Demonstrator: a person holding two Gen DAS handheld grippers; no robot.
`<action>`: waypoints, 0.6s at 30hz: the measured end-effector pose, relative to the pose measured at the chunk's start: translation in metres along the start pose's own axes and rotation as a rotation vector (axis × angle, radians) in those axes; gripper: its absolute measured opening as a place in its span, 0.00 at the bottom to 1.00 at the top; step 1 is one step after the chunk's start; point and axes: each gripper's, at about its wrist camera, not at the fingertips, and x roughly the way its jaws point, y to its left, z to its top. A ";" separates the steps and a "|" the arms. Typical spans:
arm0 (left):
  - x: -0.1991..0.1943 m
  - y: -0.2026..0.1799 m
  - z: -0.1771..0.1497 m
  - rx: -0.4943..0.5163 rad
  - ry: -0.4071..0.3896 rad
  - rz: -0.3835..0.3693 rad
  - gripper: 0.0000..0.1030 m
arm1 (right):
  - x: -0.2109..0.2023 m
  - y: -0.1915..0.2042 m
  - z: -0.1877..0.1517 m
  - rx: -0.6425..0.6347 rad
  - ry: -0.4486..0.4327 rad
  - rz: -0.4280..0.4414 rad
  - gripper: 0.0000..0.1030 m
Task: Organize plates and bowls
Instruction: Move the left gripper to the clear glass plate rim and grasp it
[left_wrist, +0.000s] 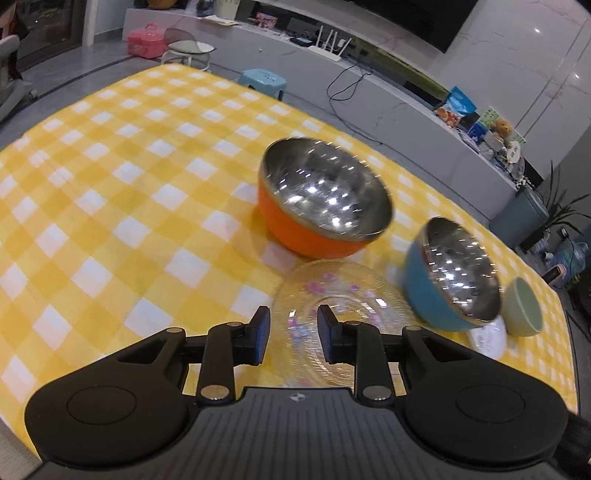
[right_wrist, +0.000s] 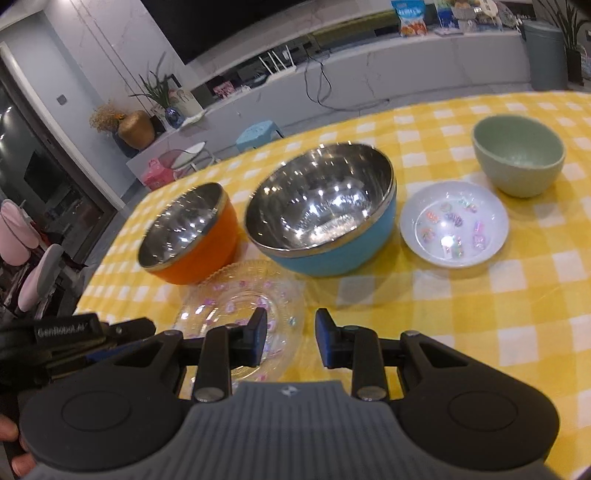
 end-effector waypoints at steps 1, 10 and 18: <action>0.004 0.003 0.000 -0.005 0.003 0.000 0.30 | 0.005 -0.002 0.000 0.009 0.009 0.003 0.28; 0.020 0.010 -0.004 -0.002 0.002 -0.011 0.30 | 0.034 -0.011 -0.005 0.036 0.040 0.012 0.27; 0.032 0.009 -0.008 0.027 0.001 -0.013 0.30 | 0.043 -0.010 -0.005 0.037 0.036 0.039 0.14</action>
